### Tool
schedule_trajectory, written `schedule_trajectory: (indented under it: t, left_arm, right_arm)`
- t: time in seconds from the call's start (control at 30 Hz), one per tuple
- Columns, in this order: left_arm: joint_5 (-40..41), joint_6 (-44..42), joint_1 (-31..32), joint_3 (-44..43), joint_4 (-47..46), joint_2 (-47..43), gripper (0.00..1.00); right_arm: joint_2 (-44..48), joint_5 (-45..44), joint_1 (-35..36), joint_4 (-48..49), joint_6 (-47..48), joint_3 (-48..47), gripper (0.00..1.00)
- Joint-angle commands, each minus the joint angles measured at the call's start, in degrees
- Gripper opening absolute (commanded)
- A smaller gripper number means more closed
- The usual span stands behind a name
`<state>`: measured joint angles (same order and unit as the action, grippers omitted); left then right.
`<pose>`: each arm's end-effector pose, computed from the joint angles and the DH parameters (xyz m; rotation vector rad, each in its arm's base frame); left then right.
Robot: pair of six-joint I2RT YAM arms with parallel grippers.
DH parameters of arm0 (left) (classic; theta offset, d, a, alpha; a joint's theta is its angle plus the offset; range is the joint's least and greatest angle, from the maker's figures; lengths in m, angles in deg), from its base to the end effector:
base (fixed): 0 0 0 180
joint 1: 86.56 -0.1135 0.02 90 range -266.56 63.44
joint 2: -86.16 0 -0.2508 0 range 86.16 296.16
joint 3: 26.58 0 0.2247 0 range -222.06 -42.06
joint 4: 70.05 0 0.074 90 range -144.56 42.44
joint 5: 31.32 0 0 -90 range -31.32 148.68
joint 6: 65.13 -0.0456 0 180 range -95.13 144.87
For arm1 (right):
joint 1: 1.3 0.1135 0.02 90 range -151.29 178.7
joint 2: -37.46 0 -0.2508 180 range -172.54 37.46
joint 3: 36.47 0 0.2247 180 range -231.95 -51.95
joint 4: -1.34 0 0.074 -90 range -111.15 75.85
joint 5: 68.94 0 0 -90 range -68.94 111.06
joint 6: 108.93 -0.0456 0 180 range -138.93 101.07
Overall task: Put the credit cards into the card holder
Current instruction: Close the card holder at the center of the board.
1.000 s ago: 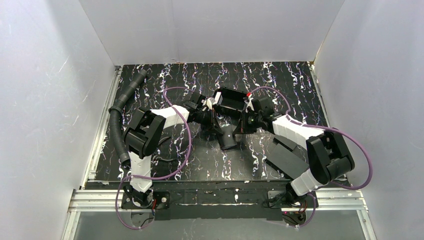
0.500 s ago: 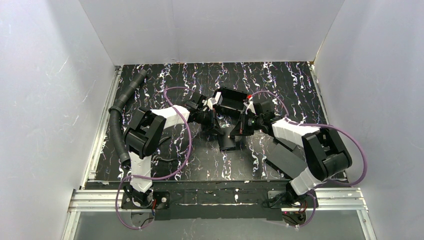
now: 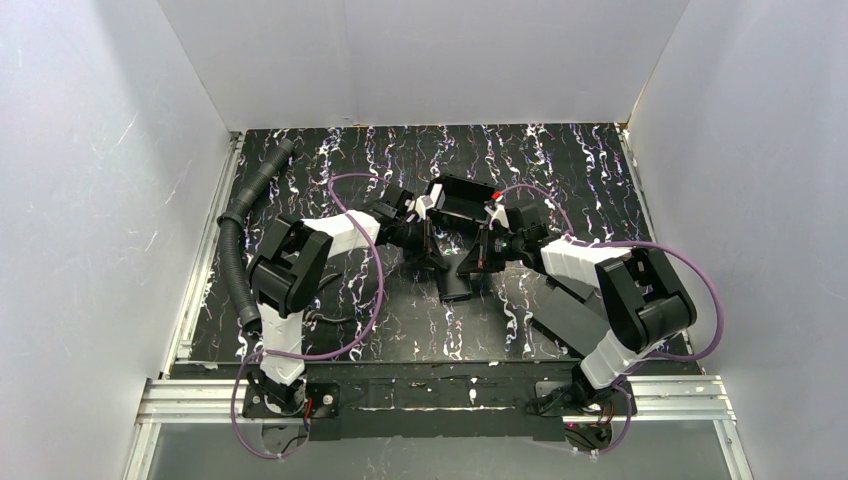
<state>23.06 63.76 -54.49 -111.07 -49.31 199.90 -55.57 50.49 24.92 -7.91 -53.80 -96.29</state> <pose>0.3151 -0.2287 0.1482 0.1516 2.6608 -1.2518 0.2639 0.1549 0.1641 -0.0979 2.4656 1.1031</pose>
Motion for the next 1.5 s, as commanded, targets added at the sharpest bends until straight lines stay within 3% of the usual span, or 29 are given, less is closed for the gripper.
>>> schedule_trajectory:
  t: [0.0,0.4,1.07,1.47]
  left_arm:
    - [4.7,-2.4,2.1,1.7,5.8,3.5,0.00]
    - [4.7,-2.6,2.1,1.4,6.0,3.8,0.00]
    - [4.7,-2.6,2.2,1.3,6.1,3.7,0.00]
    - [4.7,-2.4,2.3,1.4,6.0,3.9,0.00]
  right_arm:
    - [-0.5,3.7,0.6,0.7,2.0,-0.3,0.01]
    - [1.7,6.7,-0.4,-0.9,3.4,-0.3,0.01]
    - [-4.3,11.4,-0.4,1.9,7.7,-1.5,0.01]
    - [-8.2,10.2,0.1,-7.6,16.6,-4.3,0.01]
